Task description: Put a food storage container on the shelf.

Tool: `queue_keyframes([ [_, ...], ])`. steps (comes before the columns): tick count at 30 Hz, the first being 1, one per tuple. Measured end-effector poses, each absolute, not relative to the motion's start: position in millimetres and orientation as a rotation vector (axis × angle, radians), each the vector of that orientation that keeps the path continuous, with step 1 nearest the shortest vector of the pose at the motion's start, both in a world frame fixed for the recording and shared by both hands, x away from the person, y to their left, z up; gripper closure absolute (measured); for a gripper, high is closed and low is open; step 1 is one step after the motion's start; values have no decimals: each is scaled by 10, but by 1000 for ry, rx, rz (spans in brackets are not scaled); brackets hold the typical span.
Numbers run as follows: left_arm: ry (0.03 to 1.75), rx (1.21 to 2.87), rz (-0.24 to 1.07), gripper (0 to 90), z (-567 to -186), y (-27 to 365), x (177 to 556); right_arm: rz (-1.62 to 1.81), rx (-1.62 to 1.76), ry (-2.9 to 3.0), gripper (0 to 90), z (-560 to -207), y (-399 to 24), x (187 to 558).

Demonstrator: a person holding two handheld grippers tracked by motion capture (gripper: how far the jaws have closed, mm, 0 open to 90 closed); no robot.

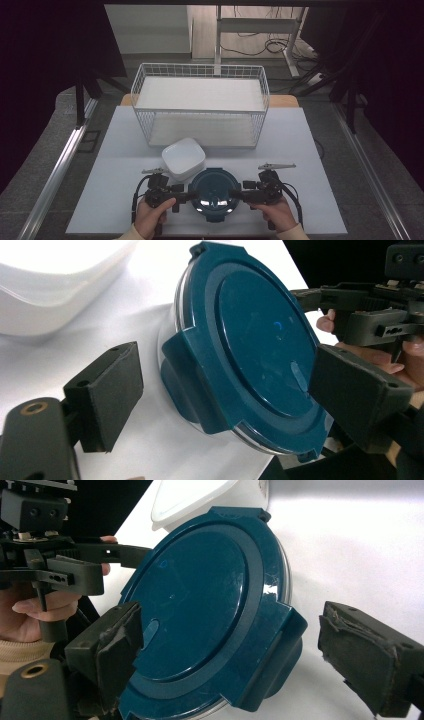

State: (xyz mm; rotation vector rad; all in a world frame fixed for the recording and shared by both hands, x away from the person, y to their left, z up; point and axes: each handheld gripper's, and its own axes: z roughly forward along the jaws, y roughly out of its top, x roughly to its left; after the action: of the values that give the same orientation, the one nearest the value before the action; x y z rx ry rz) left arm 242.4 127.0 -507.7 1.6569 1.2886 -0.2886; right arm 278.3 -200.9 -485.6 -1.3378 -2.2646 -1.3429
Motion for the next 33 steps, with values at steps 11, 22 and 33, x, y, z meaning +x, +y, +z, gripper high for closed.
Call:
queue_keyframes([
  [11,1311,1616,-416,162,-5239,1245,2497,-1259,-1373,-2169,91,-5008,-1944,2793],
  [22,1300,1650,-453,257,-5277,1170,2483,-1190,-1437,-2105,176,-5104,-1882,2777],
  [33,1350,1590,-484,336,-5256,1222,2461,-1200,-1483,-2001,321,-5079,-1990,2805],
])
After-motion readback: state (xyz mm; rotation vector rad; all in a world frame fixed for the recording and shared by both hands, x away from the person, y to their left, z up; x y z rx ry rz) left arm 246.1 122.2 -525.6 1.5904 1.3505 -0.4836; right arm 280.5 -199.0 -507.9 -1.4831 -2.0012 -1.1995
